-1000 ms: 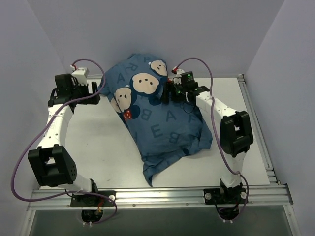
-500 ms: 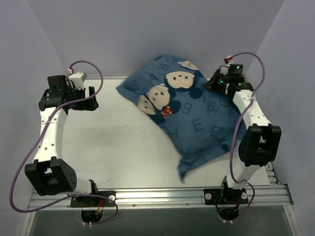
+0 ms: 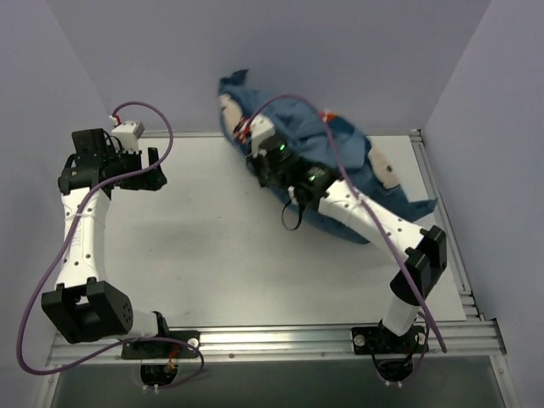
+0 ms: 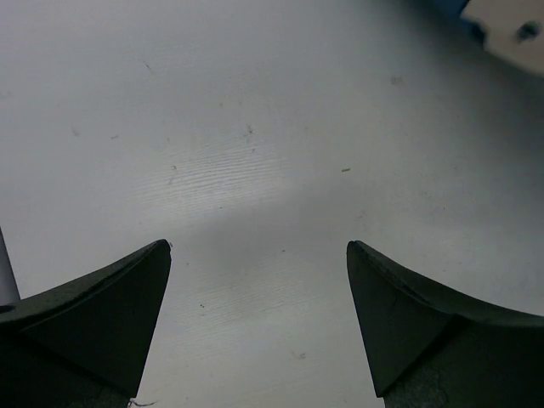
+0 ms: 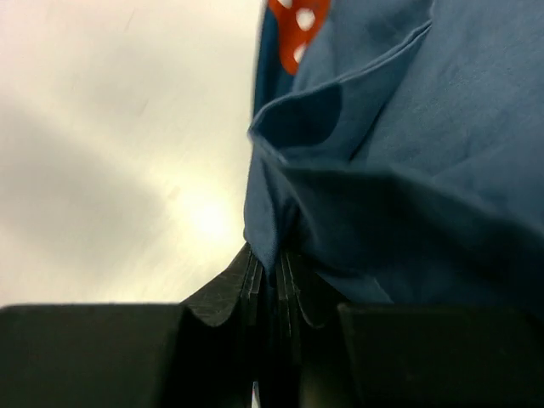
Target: Remove the pillowcase from the pillow
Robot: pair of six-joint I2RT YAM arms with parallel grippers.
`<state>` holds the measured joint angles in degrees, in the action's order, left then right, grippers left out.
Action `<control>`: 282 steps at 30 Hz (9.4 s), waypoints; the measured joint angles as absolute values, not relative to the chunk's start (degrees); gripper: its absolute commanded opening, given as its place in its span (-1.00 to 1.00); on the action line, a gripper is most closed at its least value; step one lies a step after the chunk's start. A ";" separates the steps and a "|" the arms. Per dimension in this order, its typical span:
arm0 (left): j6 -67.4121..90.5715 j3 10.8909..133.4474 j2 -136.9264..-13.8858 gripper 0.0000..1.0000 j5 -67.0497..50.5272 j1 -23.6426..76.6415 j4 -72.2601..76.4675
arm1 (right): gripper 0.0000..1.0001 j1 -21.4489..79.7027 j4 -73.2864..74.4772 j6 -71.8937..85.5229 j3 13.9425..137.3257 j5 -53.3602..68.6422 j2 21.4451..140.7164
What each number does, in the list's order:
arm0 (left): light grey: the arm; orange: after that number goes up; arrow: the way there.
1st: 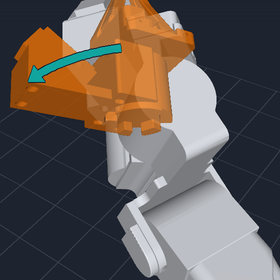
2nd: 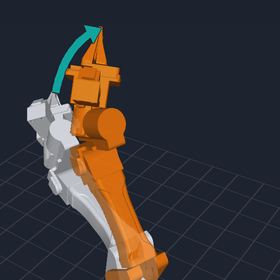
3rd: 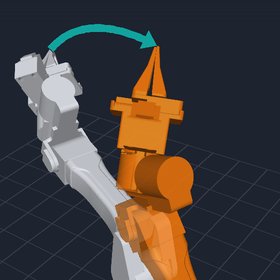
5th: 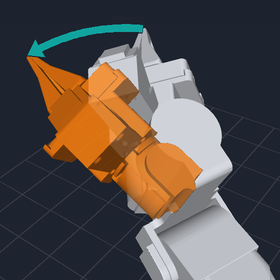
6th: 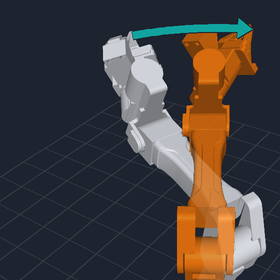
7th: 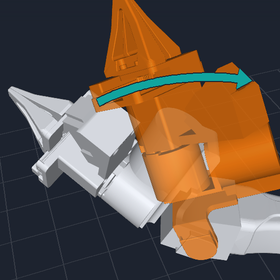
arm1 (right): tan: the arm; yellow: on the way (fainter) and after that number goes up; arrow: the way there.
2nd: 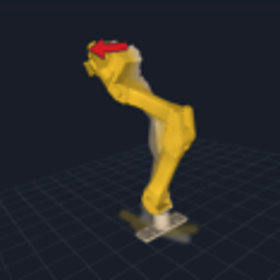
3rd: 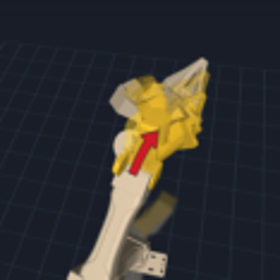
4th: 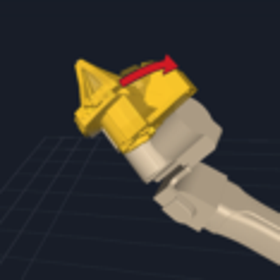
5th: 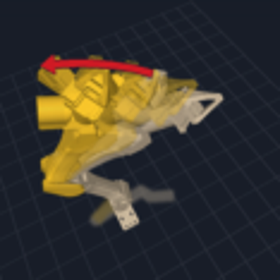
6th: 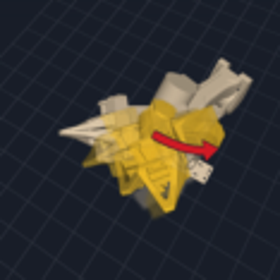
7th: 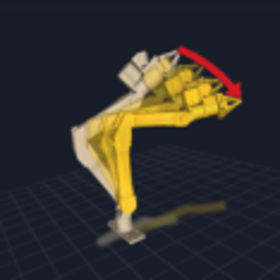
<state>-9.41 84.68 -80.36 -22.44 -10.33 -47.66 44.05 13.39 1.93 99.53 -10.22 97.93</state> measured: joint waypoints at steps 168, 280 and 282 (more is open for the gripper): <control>-30.46 105.86 -114.98 0.22 -3.33 52.36 -51.57 | -1.00 21.67 -6.72 47.90 35.57 13.02 64.90; -6.15 130.54 -112.38 -0.95 -9.19 22.24 -46.50 | 0.51 40.29 -16.62 33.80 30.85 9.13 67.33; -6.11 131.07 -112.40 -0.95 -8.93 22.31 -46.68 | 0.60 40.84 -16.91 32.99 32.01 8.43 67.77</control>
<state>-6.11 131.07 -112.40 -8.93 22.31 -46.68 40.84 -16.91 32.99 32.01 8.43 67.77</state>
